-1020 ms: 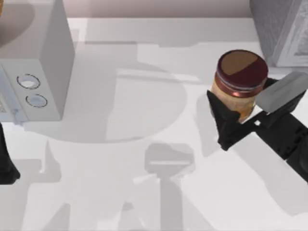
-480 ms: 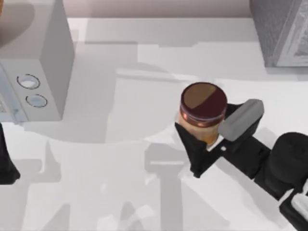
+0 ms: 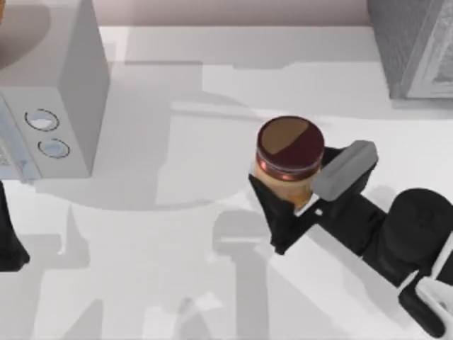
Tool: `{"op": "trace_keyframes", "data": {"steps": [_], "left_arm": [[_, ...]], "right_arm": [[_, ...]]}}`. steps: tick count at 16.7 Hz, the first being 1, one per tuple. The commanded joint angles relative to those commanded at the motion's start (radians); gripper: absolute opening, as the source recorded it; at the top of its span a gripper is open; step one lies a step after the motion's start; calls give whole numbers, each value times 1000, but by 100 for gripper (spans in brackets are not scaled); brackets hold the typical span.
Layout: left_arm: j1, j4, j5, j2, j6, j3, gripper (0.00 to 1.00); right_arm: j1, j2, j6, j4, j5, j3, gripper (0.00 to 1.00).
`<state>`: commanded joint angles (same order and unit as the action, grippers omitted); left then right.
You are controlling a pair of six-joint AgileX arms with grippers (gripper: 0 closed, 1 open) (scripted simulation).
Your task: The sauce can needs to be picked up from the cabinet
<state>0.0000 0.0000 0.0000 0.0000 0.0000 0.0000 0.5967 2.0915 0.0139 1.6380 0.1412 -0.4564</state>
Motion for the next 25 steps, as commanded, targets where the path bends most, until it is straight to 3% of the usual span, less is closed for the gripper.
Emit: {"op": "trace_keyframes", "data": {"steps": [7, 12, 25], "left_arm": [[0, 0, 0, 0, 0, 0, 100], [0, 0, 0, 0, 0, 0, 100], [0, 0, 0, 0, 0, 0, 100]], "right_arm": [[26, 150, -1, -43, -26, -193, 0], [27, 158, -1, -46, -27, -203, 0], [27, 158, -1, -46, -27, -203, 98]]}}
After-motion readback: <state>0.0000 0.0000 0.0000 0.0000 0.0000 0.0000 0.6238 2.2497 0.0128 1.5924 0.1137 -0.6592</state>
